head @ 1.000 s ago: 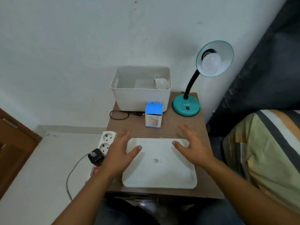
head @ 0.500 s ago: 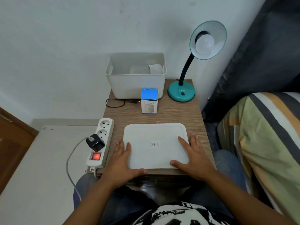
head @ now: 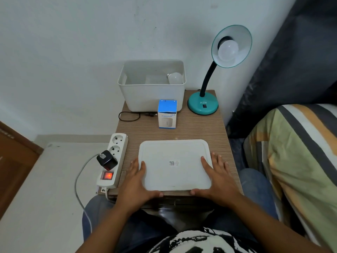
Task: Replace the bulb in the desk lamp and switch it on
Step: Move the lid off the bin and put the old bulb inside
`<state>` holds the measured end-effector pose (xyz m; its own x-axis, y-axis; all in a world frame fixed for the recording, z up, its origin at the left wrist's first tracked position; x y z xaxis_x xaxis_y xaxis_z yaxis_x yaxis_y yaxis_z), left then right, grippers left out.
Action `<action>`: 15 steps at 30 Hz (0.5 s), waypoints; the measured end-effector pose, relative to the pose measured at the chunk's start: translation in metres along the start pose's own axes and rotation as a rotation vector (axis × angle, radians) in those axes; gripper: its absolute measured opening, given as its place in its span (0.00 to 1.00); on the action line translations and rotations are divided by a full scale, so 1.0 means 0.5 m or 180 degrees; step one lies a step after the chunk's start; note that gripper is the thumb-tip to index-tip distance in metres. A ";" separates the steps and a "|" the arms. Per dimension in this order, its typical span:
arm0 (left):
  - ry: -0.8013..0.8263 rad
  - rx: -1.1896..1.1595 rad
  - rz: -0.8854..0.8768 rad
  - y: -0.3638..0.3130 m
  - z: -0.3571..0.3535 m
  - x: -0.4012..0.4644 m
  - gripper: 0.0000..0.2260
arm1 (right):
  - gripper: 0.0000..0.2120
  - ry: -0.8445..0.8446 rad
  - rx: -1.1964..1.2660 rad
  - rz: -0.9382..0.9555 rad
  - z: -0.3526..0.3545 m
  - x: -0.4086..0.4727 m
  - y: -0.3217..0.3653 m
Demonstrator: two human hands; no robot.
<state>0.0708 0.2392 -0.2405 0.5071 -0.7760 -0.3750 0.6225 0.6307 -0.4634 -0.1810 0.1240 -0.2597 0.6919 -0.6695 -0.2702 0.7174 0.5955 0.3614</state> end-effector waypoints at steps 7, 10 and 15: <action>-0.0041 -0.0451 0.0055 -0.001 0.020 -0.011 0.61 | 0.62 -0.0150 0.0500 0.0033 0.022 -0.003 0.005; -0.0217 -0.0552 0.0005 -0.020 0.059 -0.014 0.60 | 0.61 -0.0223 0.0614 0.0017 0.058 0.001 0.014; -0.0534 -0.0575 -0.0215 -0.070 0.148 -0.010 0.58 | 0.58 -0.0581 0.0561 0.0142 0.159 0.029 0.043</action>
<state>0.0907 0.2211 -0.1632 0.5693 -0.7957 -0.2068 0.5492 0.5553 -0.6245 -0.1620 0.0920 -0.1849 0.6849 -0.7230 -0.0907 0.6503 0.5503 0.5237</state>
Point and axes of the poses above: each hand's wrist, its own x-axis towards the middle knuckle, its own z-axis out of the back of the hand, y = z × x, the point moved 10 cm from there along x, towards the middle knuckle, and after that the axes turned 13 degrees about z, right-handed, at the moved point
